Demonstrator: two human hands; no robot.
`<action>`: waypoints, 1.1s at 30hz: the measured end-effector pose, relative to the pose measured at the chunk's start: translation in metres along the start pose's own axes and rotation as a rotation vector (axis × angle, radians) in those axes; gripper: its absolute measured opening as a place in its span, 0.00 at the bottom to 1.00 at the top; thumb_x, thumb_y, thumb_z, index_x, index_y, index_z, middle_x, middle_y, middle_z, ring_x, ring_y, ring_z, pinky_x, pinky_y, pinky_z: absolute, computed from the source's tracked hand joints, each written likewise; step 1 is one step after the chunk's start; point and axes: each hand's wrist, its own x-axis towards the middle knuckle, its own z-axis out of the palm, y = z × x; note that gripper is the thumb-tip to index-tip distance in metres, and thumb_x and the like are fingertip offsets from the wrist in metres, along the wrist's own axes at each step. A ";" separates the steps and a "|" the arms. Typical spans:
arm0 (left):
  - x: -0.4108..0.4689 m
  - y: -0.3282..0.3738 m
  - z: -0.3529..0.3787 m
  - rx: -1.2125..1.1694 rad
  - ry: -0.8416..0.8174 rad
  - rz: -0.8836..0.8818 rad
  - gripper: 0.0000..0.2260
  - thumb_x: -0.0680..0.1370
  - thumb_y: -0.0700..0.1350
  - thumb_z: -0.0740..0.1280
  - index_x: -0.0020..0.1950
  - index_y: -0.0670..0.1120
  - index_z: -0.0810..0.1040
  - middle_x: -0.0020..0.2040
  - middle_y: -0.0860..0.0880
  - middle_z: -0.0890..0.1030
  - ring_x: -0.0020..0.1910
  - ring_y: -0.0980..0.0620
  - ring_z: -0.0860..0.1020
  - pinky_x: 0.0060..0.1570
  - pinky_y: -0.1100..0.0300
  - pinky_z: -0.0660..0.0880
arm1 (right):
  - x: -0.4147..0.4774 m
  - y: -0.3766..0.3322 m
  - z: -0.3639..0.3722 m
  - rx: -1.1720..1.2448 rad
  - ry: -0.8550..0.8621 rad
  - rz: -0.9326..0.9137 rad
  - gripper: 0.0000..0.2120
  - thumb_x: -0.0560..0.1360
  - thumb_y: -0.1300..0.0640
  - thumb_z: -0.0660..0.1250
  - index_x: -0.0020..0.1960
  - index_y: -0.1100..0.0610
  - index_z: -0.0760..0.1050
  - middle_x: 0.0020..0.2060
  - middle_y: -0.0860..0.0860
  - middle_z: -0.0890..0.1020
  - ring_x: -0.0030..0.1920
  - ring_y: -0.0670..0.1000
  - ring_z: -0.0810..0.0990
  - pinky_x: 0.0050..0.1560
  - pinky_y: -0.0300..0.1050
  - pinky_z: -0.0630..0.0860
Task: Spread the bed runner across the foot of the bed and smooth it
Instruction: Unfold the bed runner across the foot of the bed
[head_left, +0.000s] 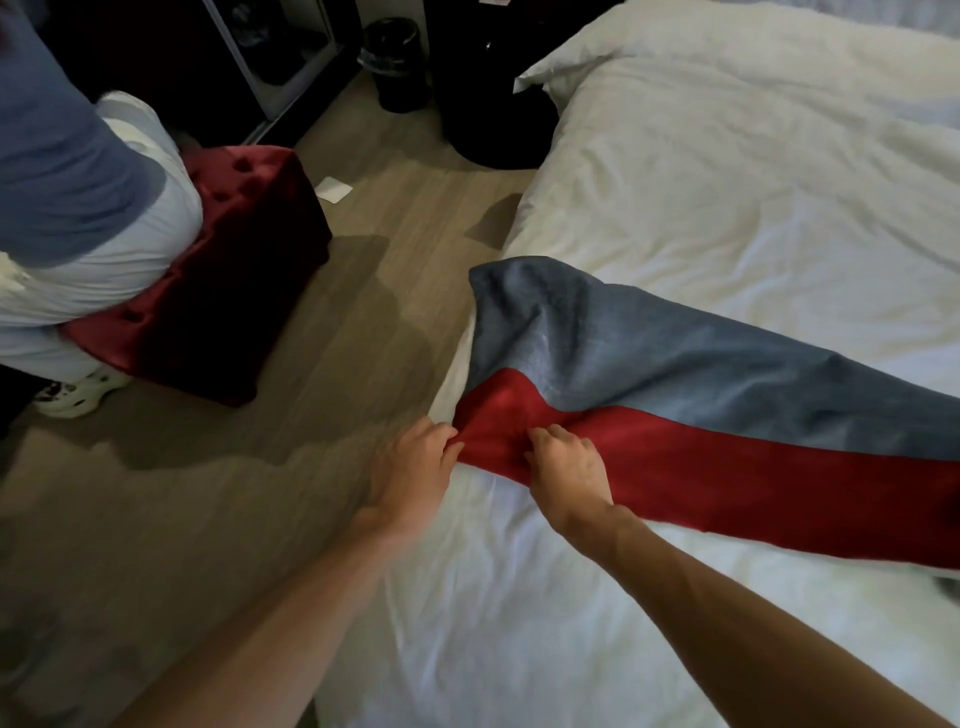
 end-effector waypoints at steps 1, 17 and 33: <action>0.001 -0.006 -0.001 0.010 -0.013 0.013 0.08 0.78 0.48 0.65 0.52 0.46 0.80 0.44 0.48 0.79 0.41 0.50 0.76 0.37 0.62 0.64 | 0.000 -0.005 0.003 -0.004 -0.005 0.004 0.06 0.75 0.63 0.62 0.49 0.55 0.74 0.46 0.52 0.79 0.45 0.54 0.78 0.46 0.43 0.66; -0.015 -0.153 -0.017 0.056 -0.146 0.167 0.03 0.76 0.47 0.67 0.47 0.49 0.79 0.41 0.53 0.78 0.43 0.53 0.76 0.44 0.60 0.64 | -0.010 -0.133 0.077 0.032 -0.032 0.154 0.04 0.74 0.62 0.63 0.47 0.55 0.75 0.45 0.52 0.80 0.44 0.55 0.78 0.49 0.45 0.67; -0.039 -0.215 0.033 -0.017 -0.301 0.013 0.06 0.78 0.44 0.64 0.50 0.45 0.79 0.46 0.47 0.79 0.47 0.48 0.77 0.50 0.49 0.72 | -0.010 -0.155 0.157 -0.063 -0.067 0.161 0.09 0.75 0.64 0.60 0.52 0.55 0.75 0.49 0.52 0.80 0.48 0.54 0.78 0.52 0.46 0.68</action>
